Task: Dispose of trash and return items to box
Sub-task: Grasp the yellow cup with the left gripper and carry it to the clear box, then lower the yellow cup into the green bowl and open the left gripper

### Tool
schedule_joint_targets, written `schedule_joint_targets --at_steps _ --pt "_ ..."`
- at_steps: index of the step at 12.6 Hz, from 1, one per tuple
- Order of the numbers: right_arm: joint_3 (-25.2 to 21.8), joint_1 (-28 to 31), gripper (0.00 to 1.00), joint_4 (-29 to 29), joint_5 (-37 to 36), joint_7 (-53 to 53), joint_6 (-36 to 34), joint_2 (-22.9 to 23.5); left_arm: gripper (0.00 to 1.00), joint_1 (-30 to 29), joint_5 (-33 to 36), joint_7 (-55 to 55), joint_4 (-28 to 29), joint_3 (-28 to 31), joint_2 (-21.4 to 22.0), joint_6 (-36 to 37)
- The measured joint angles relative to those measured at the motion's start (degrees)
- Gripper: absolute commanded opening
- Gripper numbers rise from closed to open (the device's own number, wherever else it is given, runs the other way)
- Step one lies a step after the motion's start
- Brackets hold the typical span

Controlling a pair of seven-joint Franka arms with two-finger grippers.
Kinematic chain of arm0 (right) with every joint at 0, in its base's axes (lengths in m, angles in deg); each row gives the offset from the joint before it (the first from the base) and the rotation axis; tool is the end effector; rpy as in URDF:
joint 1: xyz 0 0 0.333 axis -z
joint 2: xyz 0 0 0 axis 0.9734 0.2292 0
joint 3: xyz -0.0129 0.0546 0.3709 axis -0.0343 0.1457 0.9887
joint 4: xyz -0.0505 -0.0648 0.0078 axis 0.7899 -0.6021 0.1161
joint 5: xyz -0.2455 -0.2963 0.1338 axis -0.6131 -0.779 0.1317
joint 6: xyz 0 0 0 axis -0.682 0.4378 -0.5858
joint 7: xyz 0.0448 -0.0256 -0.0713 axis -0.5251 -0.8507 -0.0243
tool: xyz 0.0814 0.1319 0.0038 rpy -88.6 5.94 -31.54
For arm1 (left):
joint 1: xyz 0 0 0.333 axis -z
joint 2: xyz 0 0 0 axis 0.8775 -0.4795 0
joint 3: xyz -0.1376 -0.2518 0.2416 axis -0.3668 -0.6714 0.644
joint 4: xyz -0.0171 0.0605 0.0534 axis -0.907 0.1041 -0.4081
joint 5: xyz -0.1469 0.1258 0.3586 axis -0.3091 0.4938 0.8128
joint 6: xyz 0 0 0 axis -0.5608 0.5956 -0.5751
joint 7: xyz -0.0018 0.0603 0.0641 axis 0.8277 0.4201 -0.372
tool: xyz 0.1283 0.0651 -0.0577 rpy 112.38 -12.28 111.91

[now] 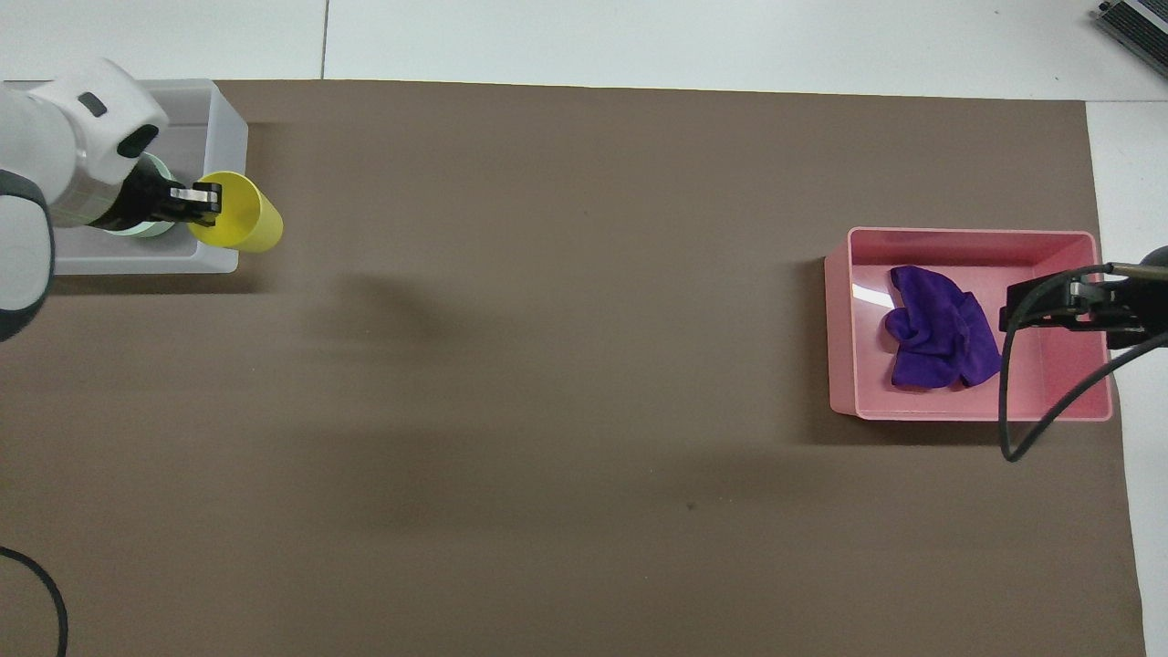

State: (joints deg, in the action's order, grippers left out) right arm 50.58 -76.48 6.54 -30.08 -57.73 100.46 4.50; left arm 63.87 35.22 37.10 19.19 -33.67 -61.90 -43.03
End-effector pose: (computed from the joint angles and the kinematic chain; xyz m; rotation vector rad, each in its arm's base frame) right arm 0.5404 -0.0071 0.6374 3.1183 -0.2761 -0.0227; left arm 0.6756 -0.0474 0.5315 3.1001 -0.0589 0.2447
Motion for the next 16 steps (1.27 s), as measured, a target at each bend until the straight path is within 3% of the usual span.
schedule_joint_targets --at_steps 5,10,16 --pt "0.00 0.00 1.00 0.01 0.00 0.00 0.00 0.00 0.00 -8.51 -0.13 1.53 -8.11 -0.33 -6.09 1.01" --pt "0.00 0.00 1.00 0.01 0.00 0.00 0.00 -0.01 0.00 -11.66 -0.19 2.32 -11.81 -0.76 -10.81 1.01" --pt "0.00 0.00 1.00 0.01 0.00 0.00 0.00 -0.05 0.00 -18.89 -0.28 6.35 -19.40 -4.84 -20.90 0.84"
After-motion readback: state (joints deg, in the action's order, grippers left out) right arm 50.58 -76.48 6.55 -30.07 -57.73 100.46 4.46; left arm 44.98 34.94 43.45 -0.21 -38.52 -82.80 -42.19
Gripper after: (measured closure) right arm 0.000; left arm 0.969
